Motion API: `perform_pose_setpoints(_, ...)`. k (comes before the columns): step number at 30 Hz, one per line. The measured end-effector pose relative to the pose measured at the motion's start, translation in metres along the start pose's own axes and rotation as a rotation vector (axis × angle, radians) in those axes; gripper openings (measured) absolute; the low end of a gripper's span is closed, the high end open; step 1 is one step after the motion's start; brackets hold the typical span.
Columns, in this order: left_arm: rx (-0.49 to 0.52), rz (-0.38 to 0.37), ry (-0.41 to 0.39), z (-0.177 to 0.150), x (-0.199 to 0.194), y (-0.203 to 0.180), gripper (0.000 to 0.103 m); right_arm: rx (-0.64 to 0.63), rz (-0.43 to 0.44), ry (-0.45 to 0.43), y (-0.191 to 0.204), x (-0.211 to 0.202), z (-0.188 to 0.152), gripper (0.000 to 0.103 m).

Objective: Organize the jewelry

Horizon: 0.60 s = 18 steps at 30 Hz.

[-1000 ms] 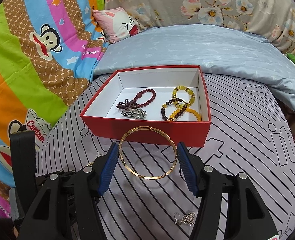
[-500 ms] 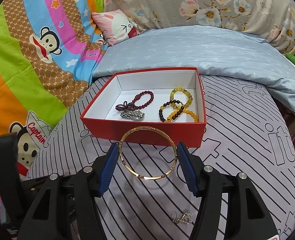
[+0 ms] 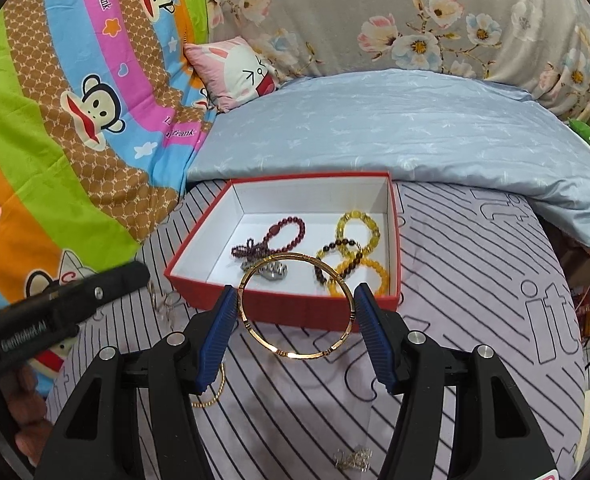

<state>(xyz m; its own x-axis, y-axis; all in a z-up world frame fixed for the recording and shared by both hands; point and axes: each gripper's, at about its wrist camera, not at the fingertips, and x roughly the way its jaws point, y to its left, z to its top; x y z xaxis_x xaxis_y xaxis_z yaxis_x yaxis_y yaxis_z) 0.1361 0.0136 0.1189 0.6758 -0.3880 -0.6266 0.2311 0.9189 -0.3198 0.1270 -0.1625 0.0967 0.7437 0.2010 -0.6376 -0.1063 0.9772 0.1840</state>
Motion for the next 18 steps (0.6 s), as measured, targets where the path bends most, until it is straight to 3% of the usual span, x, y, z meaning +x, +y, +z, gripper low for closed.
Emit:
perform_pose_setpoints(8,0.033,0.023,-0.037,0.052,0.035,-0.004,0.017,0.001,0.005,-0.002,-0.004,0.032,0.038,0.058)
perform_pose_setpoints(18,0.044,0.079,0.029,0.063,0.098,0.006,0.018,0.003,-0.026,0.068,-0.014,0.085,0.046,0.058)
